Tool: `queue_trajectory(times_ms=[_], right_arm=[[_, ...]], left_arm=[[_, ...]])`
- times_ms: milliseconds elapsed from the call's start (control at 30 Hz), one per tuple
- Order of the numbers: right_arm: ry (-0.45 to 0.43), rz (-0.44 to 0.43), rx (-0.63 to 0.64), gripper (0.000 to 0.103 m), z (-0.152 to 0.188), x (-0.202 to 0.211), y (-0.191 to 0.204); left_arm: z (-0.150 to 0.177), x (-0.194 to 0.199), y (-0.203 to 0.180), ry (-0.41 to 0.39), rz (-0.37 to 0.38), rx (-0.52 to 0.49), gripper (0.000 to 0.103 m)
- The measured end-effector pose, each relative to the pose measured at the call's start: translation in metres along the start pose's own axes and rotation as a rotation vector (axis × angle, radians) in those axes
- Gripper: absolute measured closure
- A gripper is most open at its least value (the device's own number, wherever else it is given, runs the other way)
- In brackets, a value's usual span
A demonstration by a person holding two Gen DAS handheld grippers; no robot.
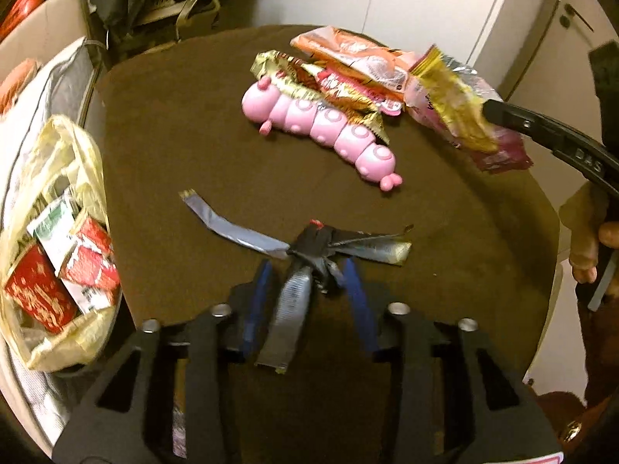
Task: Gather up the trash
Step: 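Carry the grey strip and silver wrapper over the yellow bag with both tools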
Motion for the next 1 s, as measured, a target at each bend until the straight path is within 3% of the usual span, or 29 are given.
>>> queue_trajectory(times_ms=[67,167,567,767,1000], right_arm=[[-0.004,-0.007,0.001,0.095,-0.001,0.002,0.002],[-0.007,-0.010,0.004,0.095,-0.001,0.005,0.003],[-0.070,-0.034,0.056,0.095,-0.025,0.020,0.032],[-0.100,-0.089,0.044,0.095,-0.044,0.029,0.050],[-0.095,-0.078,0.078,0.095,-0.045,0.032,0.061]], left_arm=[[0.000,0.002,0.002,-0.011,0.020,0.023,0.080],[-0.002,0.009,0.002,-0.034,0.028,0.031,0.081],[-0.020,0.063,0.010,-0.178,0.023,0.076,0.082],[-0.025,0.093,0.029,-0.246,0.014,0.126,0.082],[-0.024,0.096,0.042,-0.277,0.009,0.180,0.082]])
Point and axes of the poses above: each gripper's, at about its wrist camera, not at the fingertips, and x roughly against the way its jaws point, y to its left, z to its underside, the point moved 9 cm from there along -x, roughly the way its jaws point, and after that the axes turned 4 degrees about z, right-handed, at the moved point
